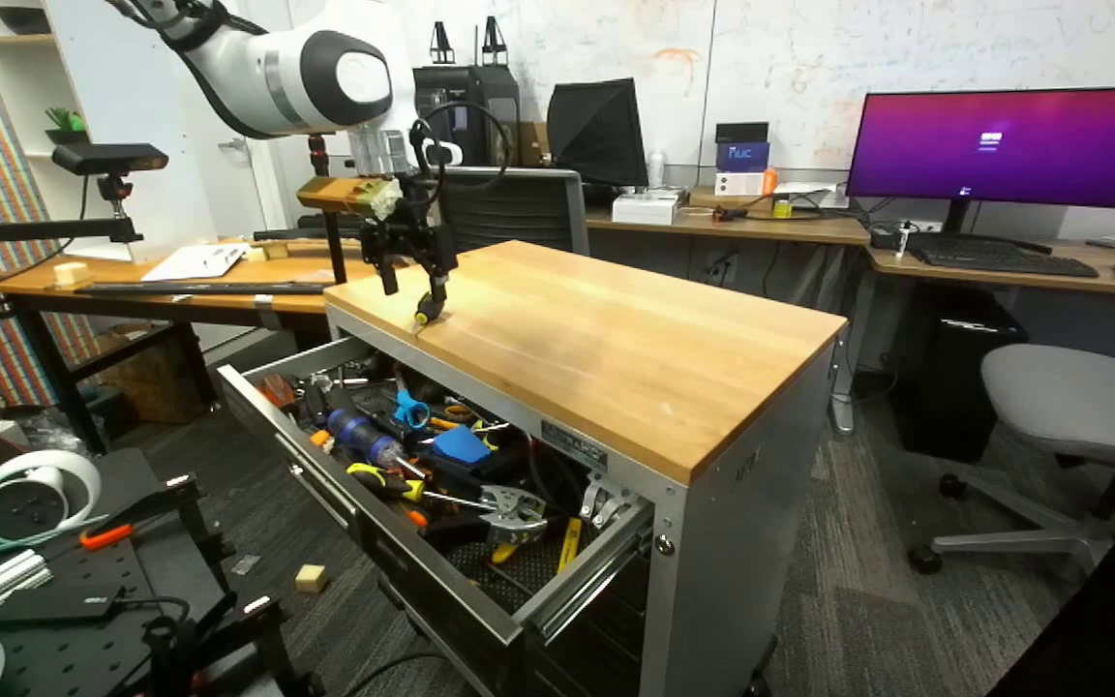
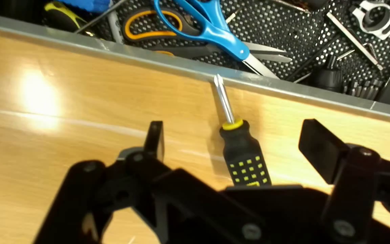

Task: Place the screwdriver in the topmost drawer and then close the drawer

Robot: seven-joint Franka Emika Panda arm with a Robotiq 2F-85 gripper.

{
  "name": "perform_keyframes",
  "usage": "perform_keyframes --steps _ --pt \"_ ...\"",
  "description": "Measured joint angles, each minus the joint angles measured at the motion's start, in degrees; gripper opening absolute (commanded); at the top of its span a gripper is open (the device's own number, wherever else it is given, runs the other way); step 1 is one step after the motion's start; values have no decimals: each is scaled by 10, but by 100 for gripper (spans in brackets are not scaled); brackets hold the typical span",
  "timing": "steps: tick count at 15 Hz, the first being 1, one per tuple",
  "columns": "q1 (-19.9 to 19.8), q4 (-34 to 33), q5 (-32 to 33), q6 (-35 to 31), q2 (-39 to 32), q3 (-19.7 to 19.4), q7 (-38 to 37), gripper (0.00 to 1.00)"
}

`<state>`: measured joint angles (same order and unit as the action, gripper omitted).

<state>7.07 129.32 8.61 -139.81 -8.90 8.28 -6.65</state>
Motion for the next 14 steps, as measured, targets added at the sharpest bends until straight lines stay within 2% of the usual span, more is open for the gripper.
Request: perform_keyframes --steps 2,3,4,12,14 --pt "5 -25 0 0 -27 0 1 100" --pt "6 -35 0 0 -39 0 2 75" --pt "6 -42 0 0 -49 0 3 74" --pt "12 -64 2 -2 -76 -1 9 11" --pt "12 -65 0 -2 -76 -1 10 15"
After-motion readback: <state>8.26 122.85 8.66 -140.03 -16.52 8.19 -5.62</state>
